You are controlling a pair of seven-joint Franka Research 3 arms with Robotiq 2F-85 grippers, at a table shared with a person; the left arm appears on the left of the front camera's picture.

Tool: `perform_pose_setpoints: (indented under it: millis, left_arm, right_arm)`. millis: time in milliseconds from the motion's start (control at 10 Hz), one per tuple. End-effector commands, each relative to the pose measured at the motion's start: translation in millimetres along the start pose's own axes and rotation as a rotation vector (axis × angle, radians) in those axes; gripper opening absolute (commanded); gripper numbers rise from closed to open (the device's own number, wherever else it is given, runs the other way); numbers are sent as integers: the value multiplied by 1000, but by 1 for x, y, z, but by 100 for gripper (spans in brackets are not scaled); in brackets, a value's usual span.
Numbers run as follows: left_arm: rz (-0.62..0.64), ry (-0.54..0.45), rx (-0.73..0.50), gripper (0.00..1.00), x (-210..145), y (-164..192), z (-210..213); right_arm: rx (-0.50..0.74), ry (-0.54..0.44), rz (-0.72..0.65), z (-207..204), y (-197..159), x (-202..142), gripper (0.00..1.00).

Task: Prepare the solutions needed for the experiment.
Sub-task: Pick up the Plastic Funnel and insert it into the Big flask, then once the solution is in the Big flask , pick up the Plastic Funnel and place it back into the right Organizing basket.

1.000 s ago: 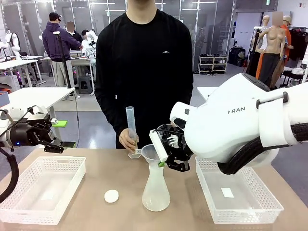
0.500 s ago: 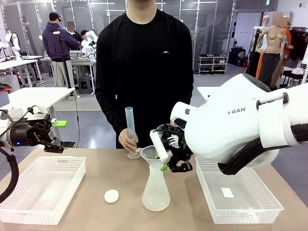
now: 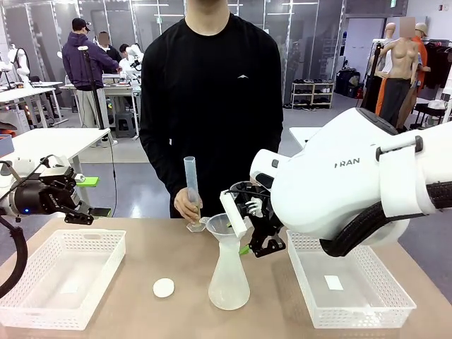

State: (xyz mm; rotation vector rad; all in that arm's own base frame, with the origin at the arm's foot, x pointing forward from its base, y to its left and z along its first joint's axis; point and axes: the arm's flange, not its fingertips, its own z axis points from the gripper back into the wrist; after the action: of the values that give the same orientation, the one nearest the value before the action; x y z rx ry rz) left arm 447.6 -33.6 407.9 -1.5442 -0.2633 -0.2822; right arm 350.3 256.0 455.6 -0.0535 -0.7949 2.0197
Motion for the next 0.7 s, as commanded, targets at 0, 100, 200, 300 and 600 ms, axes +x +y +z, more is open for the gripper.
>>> perform_pose_setpoints:
  millis: [0, 100, 200, 300, 600]
  left_arm:
    - [-15, -6, -5, 100, 0, -2, -1]
    - [-15, -6, -5, 100, 0, -2, -1]
    - [-15, -6, -5, 100, 0, -2, -1]
    - [-15, -6, -5, 100, 0, -2, -1]
    - [-15, -6, -5, 100, 0, -2, -1]
  right_arm:
    - [0, -2, -1, 0, 0, 0, 64]
    - [0, -2, -1, 0, 0, 0, 64]
    - [0, -2, -1, 0, 0, 0, 64]
    - [0, -2, -1, 0, 0, 0, 64]
    - [0, -2, -1, 0, 0, 0, 64]
